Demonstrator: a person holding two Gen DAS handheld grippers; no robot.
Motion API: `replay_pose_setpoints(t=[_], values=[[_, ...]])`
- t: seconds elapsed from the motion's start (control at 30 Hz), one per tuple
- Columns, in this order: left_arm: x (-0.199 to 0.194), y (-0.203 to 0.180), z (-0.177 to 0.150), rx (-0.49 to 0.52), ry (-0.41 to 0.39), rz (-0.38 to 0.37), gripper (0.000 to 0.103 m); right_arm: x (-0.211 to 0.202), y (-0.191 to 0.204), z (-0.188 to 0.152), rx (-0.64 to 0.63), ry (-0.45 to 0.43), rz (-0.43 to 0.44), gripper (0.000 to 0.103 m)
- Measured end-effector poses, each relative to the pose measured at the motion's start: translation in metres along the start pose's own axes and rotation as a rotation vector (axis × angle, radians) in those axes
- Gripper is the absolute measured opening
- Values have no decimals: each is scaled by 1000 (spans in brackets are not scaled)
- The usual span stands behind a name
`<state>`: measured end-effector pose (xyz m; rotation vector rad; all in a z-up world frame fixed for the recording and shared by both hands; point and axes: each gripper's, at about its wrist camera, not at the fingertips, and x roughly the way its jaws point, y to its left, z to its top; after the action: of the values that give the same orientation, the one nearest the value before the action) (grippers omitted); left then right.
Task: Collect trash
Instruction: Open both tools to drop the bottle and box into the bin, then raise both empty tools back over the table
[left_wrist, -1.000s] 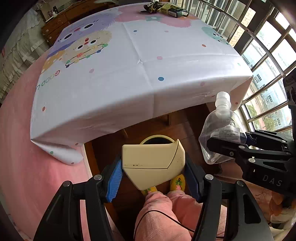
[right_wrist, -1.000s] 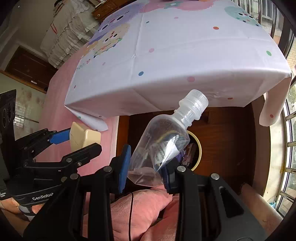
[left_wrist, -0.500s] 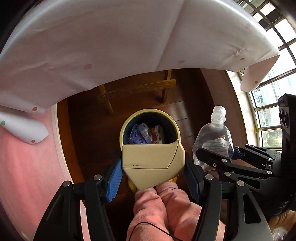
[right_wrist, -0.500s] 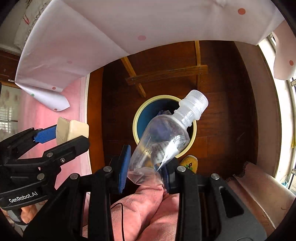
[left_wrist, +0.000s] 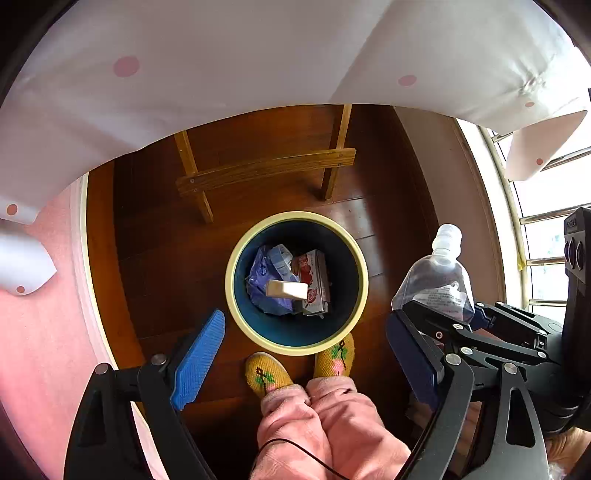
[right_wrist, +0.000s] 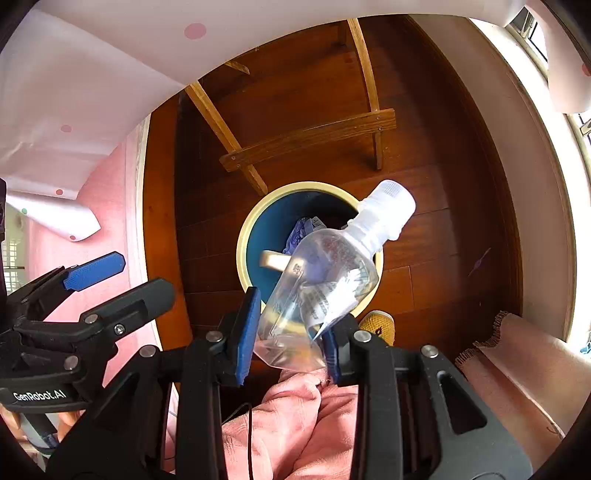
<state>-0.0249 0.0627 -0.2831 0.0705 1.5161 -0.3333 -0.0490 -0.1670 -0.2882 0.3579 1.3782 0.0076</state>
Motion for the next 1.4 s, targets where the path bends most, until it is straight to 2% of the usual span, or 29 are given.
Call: replay_pose_setpoints(t=[0.23, 0.67, 0.7, 0.73, 0.8, 1.13, 1.4], values=[[-1, 13, 9, -14, -27, 39, 90, 8, 11, 5, -28, 11, 18, 28], [-46, 29, 9, -31, -103, 99, 90, 19, 44, 18, -105, 33, 22, 30], [-48, 30, 9, -35, -107, 99, 90, 19, 46, 19, -109, 32, 20, 37], [-50, 30, 9, -39, -110, 99, 90, 18, 48, 20, -112, 30, 18, 48], [-54, 30, 8, -44, -119, 103, 90, 16, 51, 22, -111, 23, 23, 54], [-76, 26, 10, -44, -146, 114, 90, -3, 51, 30, -97, -12, 0, 55], [-119, 14, 13, -33, -180, 121, 90, -49, 42, 24, -27, -48, 10, 59]])
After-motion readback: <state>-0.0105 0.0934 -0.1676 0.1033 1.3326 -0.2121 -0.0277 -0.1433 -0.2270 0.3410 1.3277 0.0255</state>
